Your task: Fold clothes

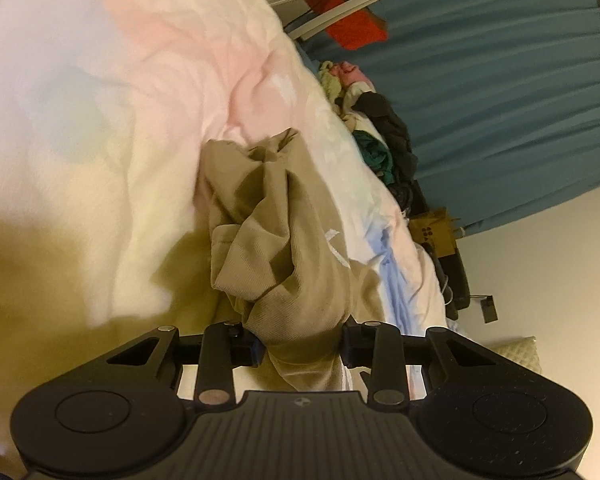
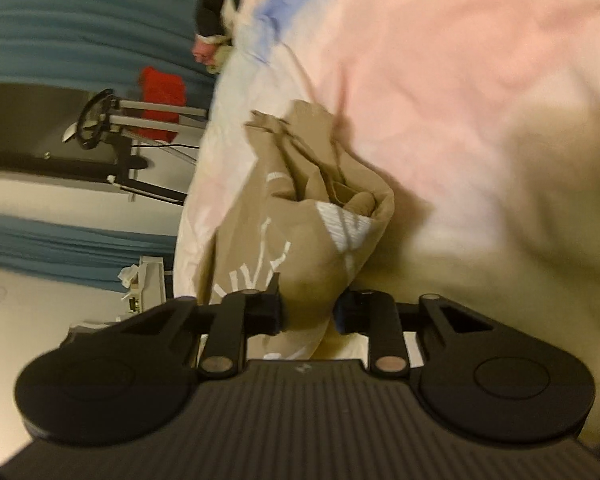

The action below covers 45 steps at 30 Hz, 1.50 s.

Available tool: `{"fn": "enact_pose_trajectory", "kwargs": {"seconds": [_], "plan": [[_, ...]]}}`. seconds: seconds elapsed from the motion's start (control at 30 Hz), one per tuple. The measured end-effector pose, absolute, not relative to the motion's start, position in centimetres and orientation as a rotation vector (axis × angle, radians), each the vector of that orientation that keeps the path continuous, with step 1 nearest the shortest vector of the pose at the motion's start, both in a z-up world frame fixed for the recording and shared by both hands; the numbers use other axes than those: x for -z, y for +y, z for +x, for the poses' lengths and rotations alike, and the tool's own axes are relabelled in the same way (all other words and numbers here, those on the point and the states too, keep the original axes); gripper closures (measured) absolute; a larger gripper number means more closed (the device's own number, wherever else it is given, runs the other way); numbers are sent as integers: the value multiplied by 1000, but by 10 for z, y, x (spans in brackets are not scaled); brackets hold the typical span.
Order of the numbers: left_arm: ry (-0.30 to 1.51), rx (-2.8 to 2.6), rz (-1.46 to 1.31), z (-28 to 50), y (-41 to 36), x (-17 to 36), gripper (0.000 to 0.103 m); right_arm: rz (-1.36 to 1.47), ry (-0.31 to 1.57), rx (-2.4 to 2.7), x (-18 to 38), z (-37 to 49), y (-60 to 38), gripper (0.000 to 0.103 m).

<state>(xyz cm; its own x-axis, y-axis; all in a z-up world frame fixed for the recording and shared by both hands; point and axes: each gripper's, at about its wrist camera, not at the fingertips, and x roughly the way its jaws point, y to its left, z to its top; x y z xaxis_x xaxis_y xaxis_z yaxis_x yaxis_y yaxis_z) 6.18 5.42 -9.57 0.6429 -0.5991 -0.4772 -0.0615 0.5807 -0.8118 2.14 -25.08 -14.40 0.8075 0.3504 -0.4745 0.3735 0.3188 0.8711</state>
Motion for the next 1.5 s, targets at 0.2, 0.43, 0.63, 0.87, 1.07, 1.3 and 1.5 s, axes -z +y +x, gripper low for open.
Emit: {"fn": "enact_pose_trajectory", "kwargs": {"seconds": [0.2,0.43,0.63,0.87,1.07,1.3,1.5], "plan": [[841,403,-899,59,44,46,69,1255,614,-18,100,6,-269,80],[1015,428,-813,118,-25,-10,68,1280,601,18,58,21,-323,80],[1032,516,-706,223,-140,-51,68,1230,525,109,23,86,-398,80],[798,644,-705,327,-273,-76,68,970,286,235,-20,169,-481,80],[847,665,-612,344,-326,20,68,916,310,314,62,178,-507,80],[902,708,-424,313,-312,91,65,976,389,311,161,142,-505,80],[882,714,-271,300,-305,83,59,1084,480,353,174,131,-498,76]]}}
